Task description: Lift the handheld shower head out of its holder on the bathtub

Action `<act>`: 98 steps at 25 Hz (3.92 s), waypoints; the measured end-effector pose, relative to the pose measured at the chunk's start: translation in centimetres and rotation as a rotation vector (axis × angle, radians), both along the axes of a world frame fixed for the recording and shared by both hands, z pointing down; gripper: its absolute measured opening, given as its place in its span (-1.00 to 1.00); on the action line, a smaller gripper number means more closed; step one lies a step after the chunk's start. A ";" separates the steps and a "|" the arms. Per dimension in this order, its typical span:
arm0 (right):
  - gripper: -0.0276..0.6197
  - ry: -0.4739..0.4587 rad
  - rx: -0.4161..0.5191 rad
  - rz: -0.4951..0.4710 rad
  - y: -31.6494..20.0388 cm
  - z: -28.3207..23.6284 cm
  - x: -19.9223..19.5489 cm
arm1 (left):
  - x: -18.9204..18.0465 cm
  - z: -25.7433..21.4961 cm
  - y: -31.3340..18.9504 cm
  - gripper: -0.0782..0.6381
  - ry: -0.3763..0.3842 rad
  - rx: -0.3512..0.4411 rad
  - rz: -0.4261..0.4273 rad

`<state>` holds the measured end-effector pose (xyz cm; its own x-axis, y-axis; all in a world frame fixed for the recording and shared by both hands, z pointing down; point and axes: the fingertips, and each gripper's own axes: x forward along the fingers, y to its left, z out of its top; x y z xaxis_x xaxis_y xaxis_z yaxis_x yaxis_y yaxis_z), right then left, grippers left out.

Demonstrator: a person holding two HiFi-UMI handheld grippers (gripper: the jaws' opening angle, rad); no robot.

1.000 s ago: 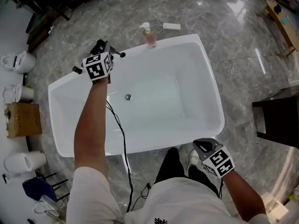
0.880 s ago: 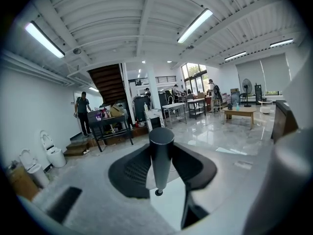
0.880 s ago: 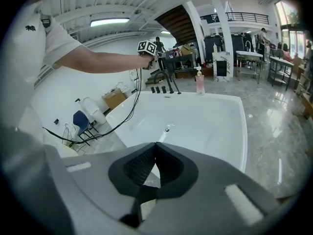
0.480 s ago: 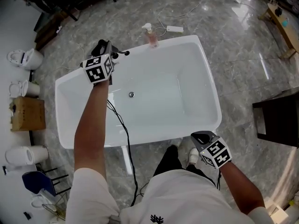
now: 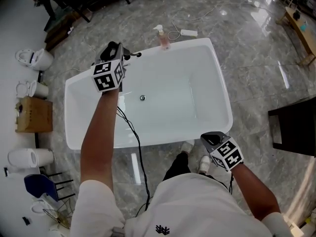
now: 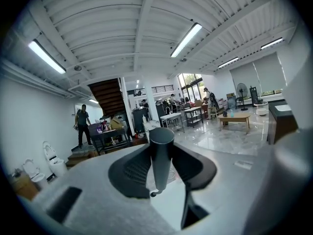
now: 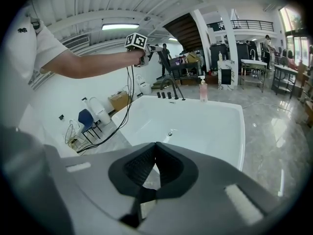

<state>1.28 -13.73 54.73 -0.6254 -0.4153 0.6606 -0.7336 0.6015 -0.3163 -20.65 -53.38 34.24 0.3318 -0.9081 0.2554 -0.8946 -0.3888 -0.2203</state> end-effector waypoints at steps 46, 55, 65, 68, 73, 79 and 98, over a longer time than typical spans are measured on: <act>-0.89 -0.026 0.100 -0.171 11.1 -2.4 1.4 | 1.8 -17.1 36.0 -0.38 0.057 0.239 0.033; -0.89 -0.038 0.112 -0.186 12.9 -2.4 1.1 | 1.3 -17.8 40.6 -0.39 0.047 0.267 0.018; -0.89 -0.034 0.121 -0.196 13.5 -2.9 0.4 | 0.7 -17.2 42.2 -0.39 0.058 0.255 0.015; -0.88 -0.034 0.123 -0.197 13.8 -2.9 0.3 | 0.6 -16.9 42.5 -0.39 0.051 0.250 0.012; -0.88 -0.037 0.129 -0.194 14.1 -3.2 0.2 | 0.5 -16.6 42.9 -0.39 0.055 0.241 0.012; -0.88 -0.033 0.128 -0.187 14.3 -2.9 0.5 | 0.7 -16.1 43.0 -0.39 0.059 0.235 0.012; -0.88 -0.039 0.137 -0.177 14.2 -3.1 0.2 | 0.9 -16.0 43.0 -0.39 0.057 0.226 0.029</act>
<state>1.48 0.44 51.66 -0.7202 -0.3810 0.5797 -0.6017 0.7590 -0.2487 -19.74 -10.36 18.26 0.3663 -0.9301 0.0273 -0.8973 -0.3609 -0.2542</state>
